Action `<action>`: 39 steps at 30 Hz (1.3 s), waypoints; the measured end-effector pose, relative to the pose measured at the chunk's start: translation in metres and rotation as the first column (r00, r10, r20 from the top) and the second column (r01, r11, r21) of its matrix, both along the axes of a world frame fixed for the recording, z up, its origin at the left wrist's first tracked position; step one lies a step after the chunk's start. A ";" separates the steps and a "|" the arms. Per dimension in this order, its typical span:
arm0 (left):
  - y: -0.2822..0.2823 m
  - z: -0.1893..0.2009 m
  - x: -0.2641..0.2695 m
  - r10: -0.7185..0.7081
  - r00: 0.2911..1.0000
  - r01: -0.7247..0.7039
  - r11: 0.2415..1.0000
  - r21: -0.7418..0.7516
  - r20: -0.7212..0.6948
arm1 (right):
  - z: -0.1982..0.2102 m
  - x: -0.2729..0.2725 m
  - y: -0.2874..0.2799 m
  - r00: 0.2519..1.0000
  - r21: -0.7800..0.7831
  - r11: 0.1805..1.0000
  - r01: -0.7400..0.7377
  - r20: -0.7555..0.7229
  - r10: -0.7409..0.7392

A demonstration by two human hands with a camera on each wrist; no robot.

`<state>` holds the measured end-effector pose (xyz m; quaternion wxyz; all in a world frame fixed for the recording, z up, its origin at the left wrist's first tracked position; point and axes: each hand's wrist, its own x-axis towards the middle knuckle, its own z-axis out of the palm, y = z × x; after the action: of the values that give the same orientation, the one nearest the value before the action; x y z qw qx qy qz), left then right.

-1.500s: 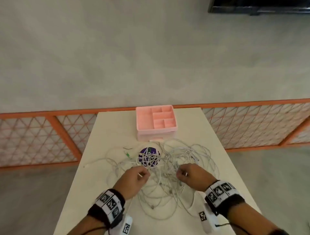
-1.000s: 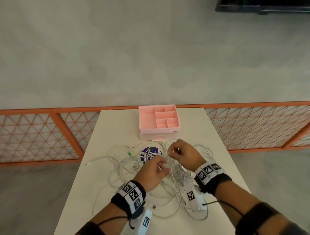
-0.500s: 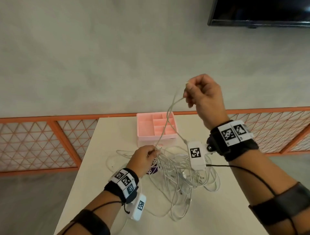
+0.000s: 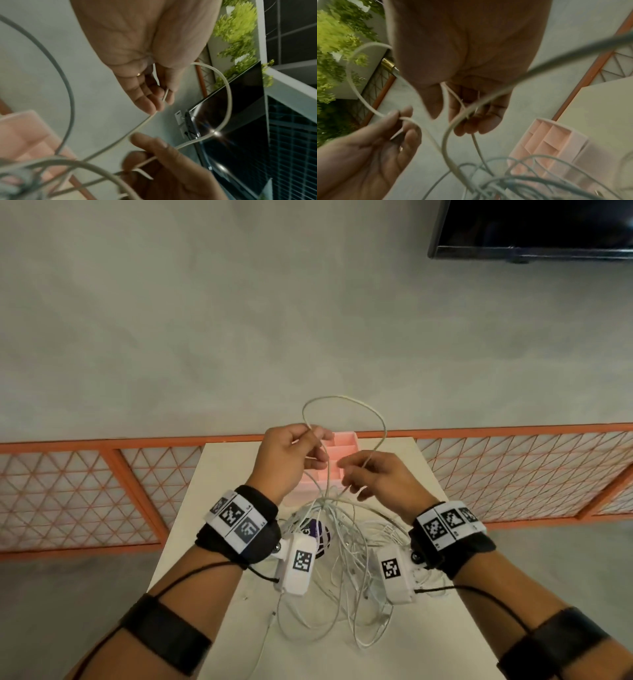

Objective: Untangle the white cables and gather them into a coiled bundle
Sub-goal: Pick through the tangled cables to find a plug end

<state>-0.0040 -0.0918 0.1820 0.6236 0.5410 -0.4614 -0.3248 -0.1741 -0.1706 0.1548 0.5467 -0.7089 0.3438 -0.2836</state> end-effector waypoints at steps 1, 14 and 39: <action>-0.002 0.005 -0.003 -0.010 1.000 0.010 1.000 -0.016 -0.002 | -0.001 0.003 0.004 0.998 -0.015 0.998 -0.063 -0.021 0.062; 0.001 -0.076 -0.009 -0.243 0.952 0.205 0.957 0.206 0.184 | 0.055 0.016 -0.017 0.884 0.086 0.994 0.068 0.457 -0.100; 0.023 -0.116 0.018 0.164 0.957 -0.095 0.956 0.276 -0.238 | -0.046 -0.076 -0.068 0.841 0.454 0.756 0.470 0.030 -0.541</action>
<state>0.0142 -0.0689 0.0657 0.6214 0.6010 -0.2924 -0.4087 -0.2501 -0.2389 0.1086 0.6172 -0.4257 0.5316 -0.3940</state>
